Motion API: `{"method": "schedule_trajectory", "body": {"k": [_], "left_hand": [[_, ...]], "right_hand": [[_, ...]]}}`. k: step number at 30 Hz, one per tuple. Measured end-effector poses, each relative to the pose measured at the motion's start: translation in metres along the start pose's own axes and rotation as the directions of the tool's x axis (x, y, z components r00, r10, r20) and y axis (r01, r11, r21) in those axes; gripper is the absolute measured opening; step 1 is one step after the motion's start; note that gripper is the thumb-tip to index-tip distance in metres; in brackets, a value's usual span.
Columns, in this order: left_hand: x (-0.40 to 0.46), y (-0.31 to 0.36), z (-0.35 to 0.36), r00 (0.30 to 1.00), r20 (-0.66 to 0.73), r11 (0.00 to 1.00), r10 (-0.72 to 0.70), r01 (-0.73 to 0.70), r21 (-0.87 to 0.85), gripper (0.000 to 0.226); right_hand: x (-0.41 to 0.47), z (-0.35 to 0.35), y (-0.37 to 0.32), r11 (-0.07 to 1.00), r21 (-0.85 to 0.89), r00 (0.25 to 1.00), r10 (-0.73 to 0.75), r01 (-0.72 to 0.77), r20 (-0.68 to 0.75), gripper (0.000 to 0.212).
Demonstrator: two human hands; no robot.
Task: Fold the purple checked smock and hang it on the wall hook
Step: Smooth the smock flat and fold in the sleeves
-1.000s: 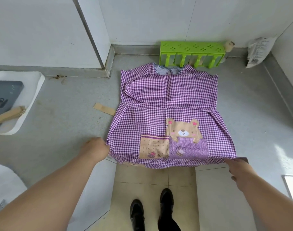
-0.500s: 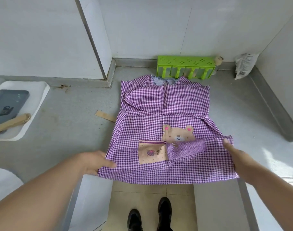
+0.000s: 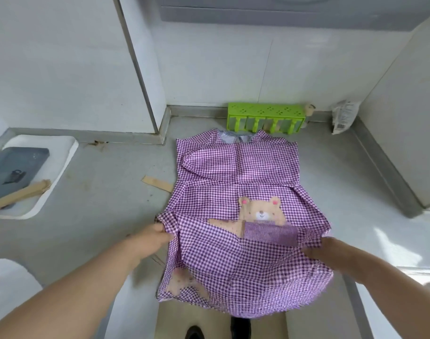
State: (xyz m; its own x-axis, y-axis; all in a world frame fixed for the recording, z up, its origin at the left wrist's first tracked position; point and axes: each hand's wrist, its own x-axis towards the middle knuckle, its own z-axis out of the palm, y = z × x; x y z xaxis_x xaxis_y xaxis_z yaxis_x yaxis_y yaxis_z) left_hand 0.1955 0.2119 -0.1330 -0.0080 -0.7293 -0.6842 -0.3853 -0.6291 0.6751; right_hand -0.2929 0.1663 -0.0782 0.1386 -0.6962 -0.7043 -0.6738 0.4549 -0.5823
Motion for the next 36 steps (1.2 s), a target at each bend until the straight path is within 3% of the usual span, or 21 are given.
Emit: {"method": "schedule_trajectory", "body": {"k": [1, 2, 4, 5, 7, 10, 11, 13, 15, 18, 21, 24, 27, 30, 33, 35, 36], "left_hand": [[-0.002, 0.009, 0.002, 1.0, -0.014, 0.999, 0.005, -0.005, -0.043, 0.03], [-0.004, 0.021, 0.004, 1.0, -0.023, 0.992, 0.007, -0.009, -0.122, 0.028], [-0.009, 0.037, 0.007, 0.998, -0.037, 0.949, -0.049, 0.035, -0.314, 0.033], [-0.015, 0.044, 0.007, 0.994, -0.046, 0.927, -0.096, 0.073, -0.368, 0.041], [-0.029, 0.049, 0.008, 0.983, 0.013, 0.915, -0.181, 0.173, -0.364, 0.054], [-0.039, 0.048, 0.013, 0.978, 0.081, 0.959, -0.191, 0.204, -0.198, 0.034], [-0.04, 0.05, 0.014, 0.98, 0.079, 0.963, -0.185, 0.196, -0.186, 0.031], [-0.037, 0.058, 0.014, 0.984, 0.071, 0.952, -0.161, 0.174, -0.25, 0.03], [-0.037, 0.068, 0.012, 0.989, 0.037, 0.94, -0.146, 0.151, -0.307, 0.029], [-0.032, 0.071, 0.01, 0.98, -0.098, 0.939, -0.176, 0.137, -0.315, 0.037], [-0.031, 0.073, 0.011, 0.952, -0.217, 0.961, -0.218, 0.169, -0.221, 0.044], [-0.036, 0.085, 0.011, 0.955, -0.225, 0.959, -0.194, 0.136, -0.25, 0.043], [-0.049, 0.105, 0.008, 0.973, -0.221, 0.961, -0.063, -0.001, -0.278, 0.057], [-0.063, 0.124, 0.006, 0.997, -0.079, 0.93, 0.005, -0.034, -0.366, 0.031], [-0.08, 0.133, 0.006, 0.994, 0.108, 0.85, 0.031, 0.03, -0.527, 0.039], [-0.086, 0.136, 0.007, 0.983, 0.16, 0.8, 0.094, 0.021, -0.599, 0.047], [-0.088, 0.138, 0.009, 0.976, 0.178, 0.791, 0.127, 0.008, -0.612, 0.049]], "right_hand": [[-0.004, 0.001, -0.007, 0.998, 0.053, 1.0, -0.015, 0.016, -0.024, 0.03], [-0.007, -0.001, -0.015, 0.974, 0.226, 0.998, -0.003, 0.016, -0.061, 0.029], [-0.013, -0.011, -0.03, 0.804, 0.594, 0.997, 0.025, 0.022, -0.071, 0.045], [-0.015, -0.015, -0.033, 0.786, 0.618, 0.997, 0.051, -0.008, -0.052, 0.053], [-0.026, -0.014, -0.035, 0.88, 0.464, 0.994, 0.109, -0.097, 0.001, 0.059], [-0.034, 0.002, -0.028, 0.959, 0.245, 0.989, 0.138, -0.145, 0.044, 0.054], [-0.036, 0.006, -0.031, 0.95, 0.276, 0.99, 0.141, -0.143, 0.027, 0.05], [-0.039, 0.004, -0.042, 0.847, 0.517, 0.99, 0.141, -0.125, 0.008, 0.039], [-0.044, -0.005, -0.053, 0.725, 0.686, 0.992, 0.124, -0.067, -0.034, 0.046], [-0.048, -0.009, -0.053, 0.785, 0.612, 0.994, 0.104, -0.099, 0.027, 0.043], [-0.051, 0.003, -0.048, 0.872, 0.442, 0.977, 0.2, -0.21, 0.07, 0.058], [-0.055, 0.008, -0.059, 0.819, 0.554, 0.972, 0.225, -0.151, -0.066, 0.036], [-0.054, 0.006, -0.071, 0.807, 0.587, 0.936, 0.255, -0.067, -0.244, 0.042], [-0.054, 0.007, -0.08, 0.812, 0.576, 0.91, 0.16, 0.099, -0.383, 0.045], [-0.06, 0.008, -0.087, 0.777, 0.586, 0.884, 0.083, 0.232, -0.46, 0.035], [-0.064, 0.008, -0.088, 0.669, 0.688, 0.925, 0.004, 0.28, -0.38, 0.027], [-0.068, 0.008, -0.09, 0.573, 0.773, 0.951, -0.041, 0.273, -0.305, 0.033]]}}
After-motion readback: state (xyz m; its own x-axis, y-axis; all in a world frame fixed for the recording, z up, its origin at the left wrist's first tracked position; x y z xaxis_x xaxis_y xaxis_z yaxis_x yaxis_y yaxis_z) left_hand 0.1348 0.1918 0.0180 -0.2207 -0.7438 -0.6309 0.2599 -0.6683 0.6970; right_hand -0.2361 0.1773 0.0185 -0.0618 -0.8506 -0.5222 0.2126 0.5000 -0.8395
